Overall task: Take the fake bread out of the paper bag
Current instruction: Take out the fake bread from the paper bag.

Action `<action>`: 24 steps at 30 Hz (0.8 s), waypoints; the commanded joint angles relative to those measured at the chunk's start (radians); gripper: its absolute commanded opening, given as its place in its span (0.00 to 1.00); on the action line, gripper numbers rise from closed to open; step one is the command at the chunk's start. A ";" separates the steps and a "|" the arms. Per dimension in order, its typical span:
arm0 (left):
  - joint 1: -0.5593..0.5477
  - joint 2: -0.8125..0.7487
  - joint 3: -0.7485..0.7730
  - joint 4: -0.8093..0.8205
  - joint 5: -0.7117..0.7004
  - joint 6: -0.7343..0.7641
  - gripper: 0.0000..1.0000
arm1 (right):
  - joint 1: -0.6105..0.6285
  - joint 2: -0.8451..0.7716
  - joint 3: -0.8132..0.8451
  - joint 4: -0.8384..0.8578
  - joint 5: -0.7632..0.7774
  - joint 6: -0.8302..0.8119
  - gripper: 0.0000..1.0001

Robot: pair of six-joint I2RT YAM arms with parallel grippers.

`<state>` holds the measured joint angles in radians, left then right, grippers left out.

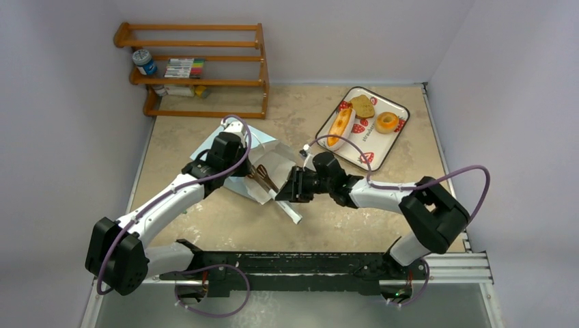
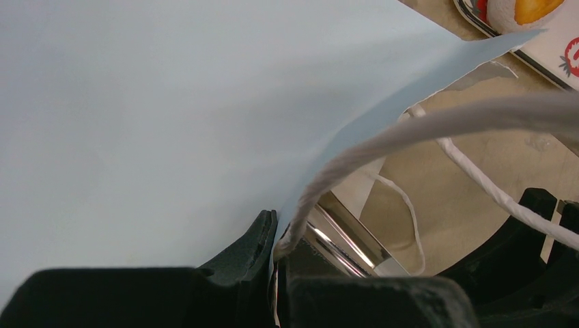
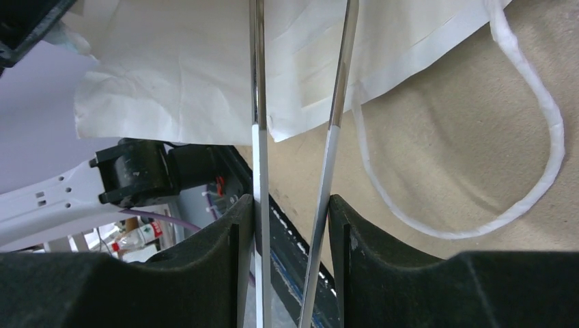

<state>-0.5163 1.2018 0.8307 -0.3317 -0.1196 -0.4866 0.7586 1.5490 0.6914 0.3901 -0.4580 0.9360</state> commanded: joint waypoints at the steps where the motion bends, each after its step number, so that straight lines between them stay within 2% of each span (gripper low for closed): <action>1: 0.005 -0.026 0.021 0.003 -0.001 -0.003 0.00 | -0.017 -0.076 -0.007 0.080 -0.039 0.023 0.43; 8: 0.006 -0.030 0.009 0.009 -0.006 -0.007 0.00 | -0.056 -0.231 -0.083 0.041 -0.035 0.031 0.42; 13: 0.005 -0.026 0.002 0.029 -0.001 -0.018 0.00 | -0.081 -0.189 -0.073 0.035 -0.088 0.011 0.42; 24: 0.004 -0.029 -0.002 0.037 0.006 -0.023 0.00 | -0.097 -0.105 -0.036 0.064 -0.082 0.061 0.42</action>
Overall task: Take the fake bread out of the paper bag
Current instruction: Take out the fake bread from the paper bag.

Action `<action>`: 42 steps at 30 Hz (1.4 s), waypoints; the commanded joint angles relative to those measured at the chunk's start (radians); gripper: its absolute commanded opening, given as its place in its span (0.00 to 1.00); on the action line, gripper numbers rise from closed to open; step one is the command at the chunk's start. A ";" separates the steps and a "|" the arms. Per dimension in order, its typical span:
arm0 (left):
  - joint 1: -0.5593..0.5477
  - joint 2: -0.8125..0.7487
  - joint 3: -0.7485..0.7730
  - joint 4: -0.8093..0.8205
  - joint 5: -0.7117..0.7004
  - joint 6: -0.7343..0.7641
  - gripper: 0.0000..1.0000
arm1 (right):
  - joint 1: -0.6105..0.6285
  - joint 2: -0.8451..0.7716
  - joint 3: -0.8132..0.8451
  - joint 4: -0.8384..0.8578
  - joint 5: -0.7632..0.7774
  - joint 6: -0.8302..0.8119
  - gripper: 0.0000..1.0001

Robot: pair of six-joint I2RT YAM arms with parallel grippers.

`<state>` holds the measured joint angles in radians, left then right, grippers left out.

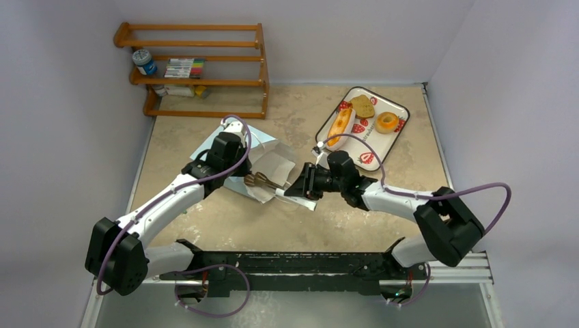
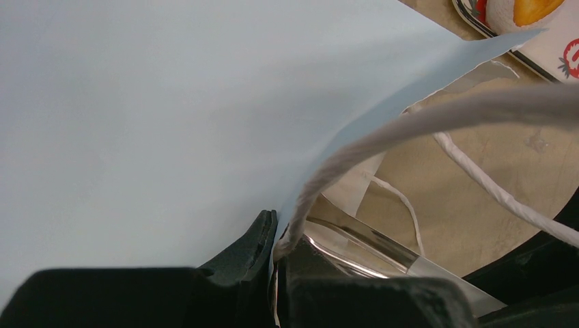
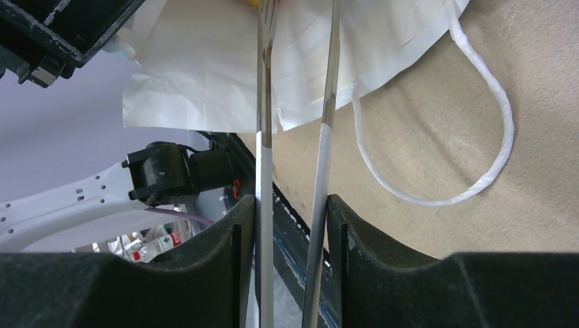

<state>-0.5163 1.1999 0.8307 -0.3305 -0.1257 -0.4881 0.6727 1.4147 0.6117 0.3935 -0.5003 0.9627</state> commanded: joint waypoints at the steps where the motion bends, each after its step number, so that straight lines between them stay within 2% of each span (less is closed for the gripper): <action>1: 0.004 -0.028 -0.003 0.036 0.012 -0.020 0.00 | -0.014 0.044 0.047 0.075 -0.046 0.047 0.42; 20: 0.005 -0.009 0.004 0.033 0.019 0.022 0.00 | -0.040 0.247 0.106 0.287 -0.271 0.240 0.42; 42: 0.004 -0.035 -0.009 0.028 0.071 0.039 0.00 | -0.006 0.494 0.269 0.433 -0.264 0.328 0.43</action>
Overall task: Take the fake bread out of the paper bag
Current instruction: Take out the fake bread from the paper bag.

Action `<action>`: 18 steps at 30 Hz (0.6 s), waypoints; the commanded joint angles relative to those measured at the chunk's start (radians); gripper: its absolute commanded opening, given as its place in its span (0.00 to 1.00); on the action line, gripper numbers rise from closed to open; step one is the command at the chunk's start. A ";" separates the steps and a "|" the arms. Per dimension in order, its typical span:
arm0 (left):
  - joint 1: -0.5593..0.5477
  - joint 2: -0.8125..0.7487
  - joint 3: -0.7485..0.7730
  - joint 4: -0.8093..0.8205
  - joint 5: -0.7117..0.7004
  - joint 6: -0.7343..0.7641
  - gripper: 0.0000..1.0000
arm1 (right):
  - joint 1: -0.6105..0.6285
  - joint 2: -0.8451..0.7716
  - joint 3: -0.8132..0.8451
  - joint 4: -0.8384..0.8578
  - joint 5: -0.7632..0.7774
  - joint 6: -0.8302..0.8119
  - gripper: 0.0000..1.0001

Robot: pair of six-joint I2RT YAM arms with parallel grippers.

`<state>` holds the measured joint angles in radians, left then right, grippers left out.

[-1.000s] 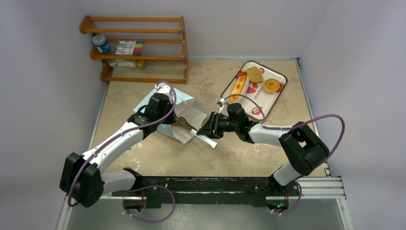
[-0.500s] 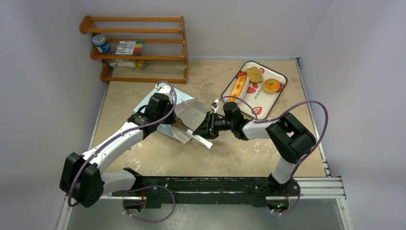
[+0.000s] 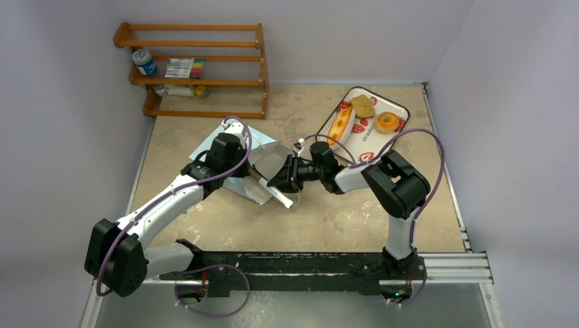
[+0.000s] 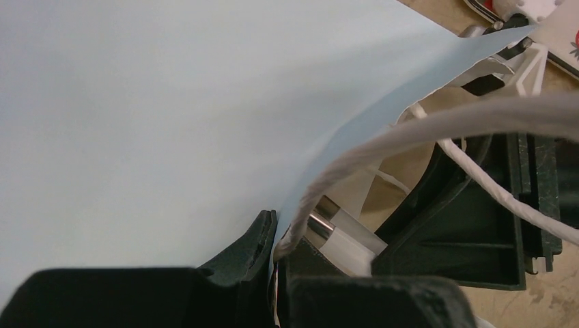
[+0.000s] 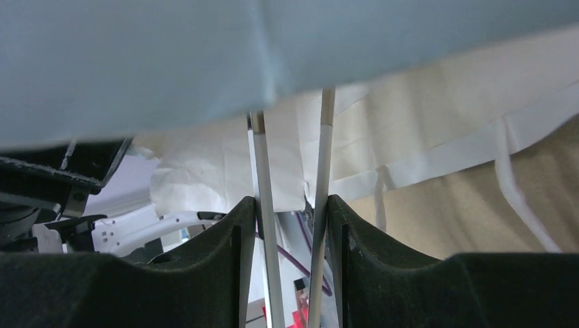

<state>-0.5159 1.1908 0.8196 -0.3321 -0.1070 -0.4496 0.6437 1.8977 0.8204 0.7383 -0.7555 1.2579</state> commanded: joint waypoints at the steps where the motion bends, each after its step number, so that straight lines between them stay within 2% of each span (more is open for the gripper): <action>1: 0.004 -0.026 0.003 0.030 0.057 0.000 0.00 | 0.028 0.016 0.068 0.085 -0.007 0.032 0.43; 5: 0.004 -0.032 0.003 0.031 0.054 -0.002 0.00 | 0.039 0.016 0.075 0.081 -0.002 0.033 0.37; 8: 0.004 -0.037 -0.002 0.037 0.047 -0.008 0.00 | 0.038 -0.003 0.064 0.056 0.001 0.023 0.14; 11: 0.004 -0.045 -0.013 0.049 0.036 -0.018 0.00 | 0.039 -0.028 0.043 0.027 0.003 0.013 0.00; 18: 0.005 -0.051 -0.035 0.074 -0.015 -0.040 0.00 | 0.031 -0.105 -0.020 -0.003 0.026 0.004 0.00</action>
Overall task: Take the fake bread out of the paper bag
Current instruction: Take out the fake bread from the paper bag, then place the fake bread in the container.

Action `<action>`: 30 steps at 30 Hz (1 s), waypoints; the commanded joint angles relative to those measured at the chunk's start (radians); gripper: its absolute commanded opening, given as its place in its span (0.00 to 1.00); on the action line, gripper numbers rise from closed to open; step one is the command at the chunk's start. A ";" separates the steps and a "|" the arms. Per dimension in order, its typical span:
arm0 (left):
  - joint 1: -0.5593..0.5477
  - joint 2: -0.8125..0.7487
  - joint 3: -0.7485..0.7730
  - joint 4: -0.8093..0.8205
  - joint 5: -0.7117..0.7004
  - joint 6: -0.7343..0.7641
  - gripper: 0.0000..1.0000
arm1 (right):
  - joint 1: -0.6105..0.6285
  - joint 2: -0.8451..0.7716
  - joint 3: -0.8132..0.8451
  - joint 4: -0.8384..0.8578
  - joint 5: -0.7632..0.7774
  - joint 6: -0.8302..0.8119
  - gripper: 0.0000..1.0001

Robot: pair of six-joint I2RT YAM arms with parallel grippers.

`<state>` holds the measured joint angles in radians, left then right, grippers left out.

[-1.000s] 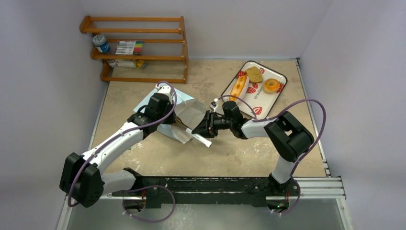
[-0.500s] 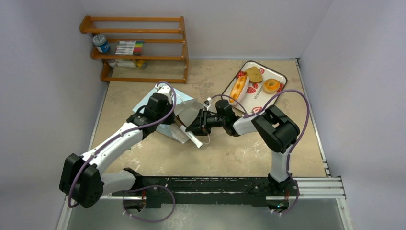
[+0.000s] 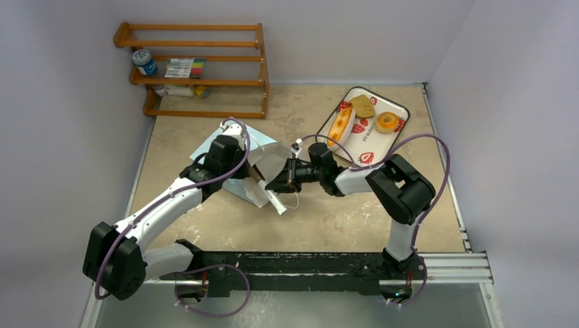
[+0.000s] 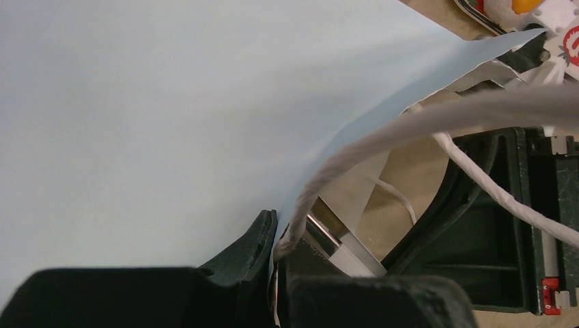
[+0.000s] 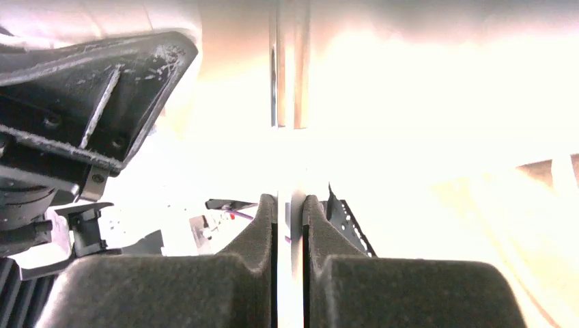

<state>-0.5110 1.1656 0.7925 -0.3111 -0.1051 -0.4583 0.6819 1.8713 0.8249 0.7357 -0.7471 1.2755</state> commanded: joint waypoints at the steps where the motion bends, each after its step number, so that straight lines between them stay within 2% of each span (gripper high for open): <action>1: 0.000 -0.026 -0.007 0.055 -0.029 -0.035 0.00 | -0.009 -0.092 -0.037 -0.004 0.024 -0.016 0.00; 12: 0.000 0.016 0.010 0.124 -0.146 -0.074 0.00 | -0.053 -0.322 -0.174 -0.142 0.072 -0.094 0.00; 18: 0.000 0.043 0.013 0.160 -0.198 -0.097 0.00 | -0.054 -0.500 -0.218 -0.293 0.148 -0.139 0.00; 30: 0.008 0.099 0.028 0.186 -0.219 -0.110 0.00 | -0.060 -0.845 -0.152 -0.692 0.471 -0.210 0.00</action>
<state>-0.5117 1.2537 0.7876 -0.1761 -0.3046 -0.5491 0.6277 1.1091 0.6044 0.1844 -0.4385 1.1130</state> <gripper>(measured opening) 0.012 0.061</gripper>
